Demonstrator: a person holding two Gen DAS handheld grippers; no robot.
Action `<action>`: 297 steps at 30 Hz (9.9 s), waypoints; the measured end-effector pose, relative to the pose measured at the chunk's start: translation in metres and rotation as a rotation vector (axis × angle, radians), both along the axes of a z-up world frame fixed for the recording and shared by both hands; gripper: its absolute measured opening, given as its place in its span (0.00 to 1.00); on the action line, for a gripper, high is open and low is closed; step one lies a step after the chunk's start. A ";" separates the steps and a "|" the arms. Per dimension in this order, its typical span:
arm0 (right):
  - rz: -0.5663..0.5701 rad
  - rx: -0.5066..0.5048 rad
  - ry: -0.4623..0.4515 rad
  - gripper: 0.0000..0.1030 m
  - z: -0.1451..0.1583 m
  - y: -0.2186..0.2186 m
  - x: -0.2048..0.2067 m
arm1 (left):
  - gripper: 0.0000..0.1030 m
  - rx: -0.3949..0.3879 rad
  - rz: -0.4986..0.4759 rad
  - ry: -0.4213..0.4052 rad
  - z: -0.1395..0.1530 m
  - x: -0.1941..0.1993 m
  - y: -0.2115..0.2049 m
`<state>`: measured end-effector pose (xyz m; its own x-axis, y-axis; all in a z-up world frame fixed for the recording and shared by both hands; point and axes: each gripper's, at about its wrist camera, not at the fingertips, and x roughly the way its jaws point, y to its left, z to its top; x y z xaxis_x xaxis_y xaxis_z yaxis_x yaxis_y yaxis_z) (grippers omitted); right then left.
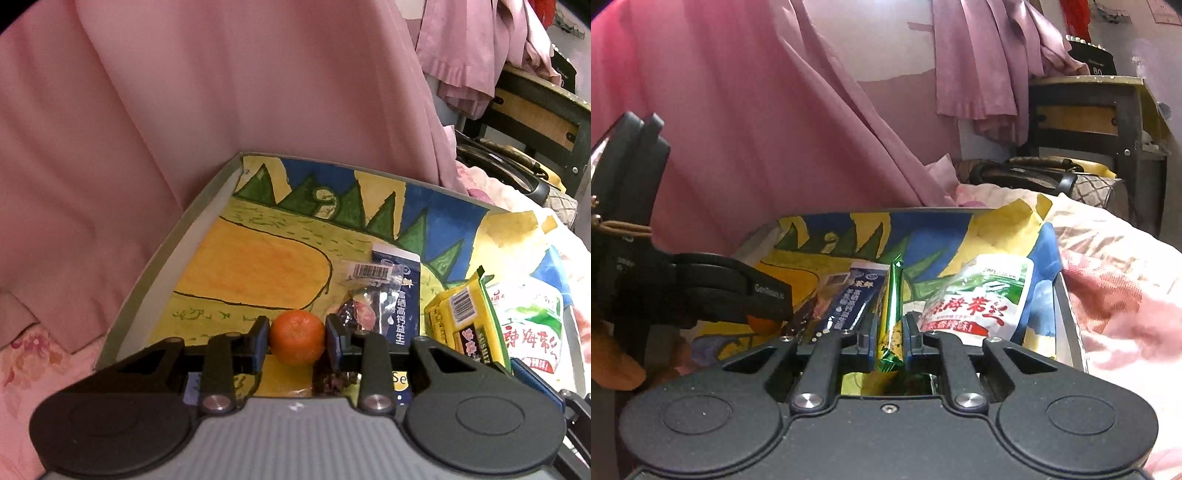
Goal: Organize snacks
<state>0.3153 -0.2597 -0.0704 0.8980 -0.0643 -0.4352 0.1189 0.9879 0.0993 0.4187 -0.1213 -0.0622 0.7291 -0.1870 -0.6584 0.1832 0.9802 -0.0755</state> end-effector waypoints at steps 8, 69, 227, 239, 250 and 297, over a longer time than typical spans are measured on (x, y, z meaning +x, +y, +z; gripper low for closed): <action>0.010 -0.034 0.002 0.25 0.000 0.003 -0.004 | 0.59 0.024 0.005 -0.010 0.003 -0.008 -0.001; 0.031 -0.106 -0.028 0.99 0.098 0.052 -0.320 | 1.00 0.093 0.100 -0.264 0.082 -0.382 0.139; 0.154 0.060 0.288 0.20 0.025 0.049 -0.209 | 0.74 0.261 -0.199 0.069 0.013 -0.282 0.084; 0.151 0.089 0.227 0.18 0.047 0.046 -0.239 | 0.74 0.217 -0.109 -0.022 0.037 -0.307 0.097; 0.149 0.075 0.183 0.18 0.055 0.046 -0.239 | 0.74 0.180 -0.061 -0.047 0.042 -0.302 0.103; 0.149 0.311 -0.021 0.18 0.073 -0.041 0.001 | 0.74 0.126 0.024 -0.125 0.044 -0.044 0.038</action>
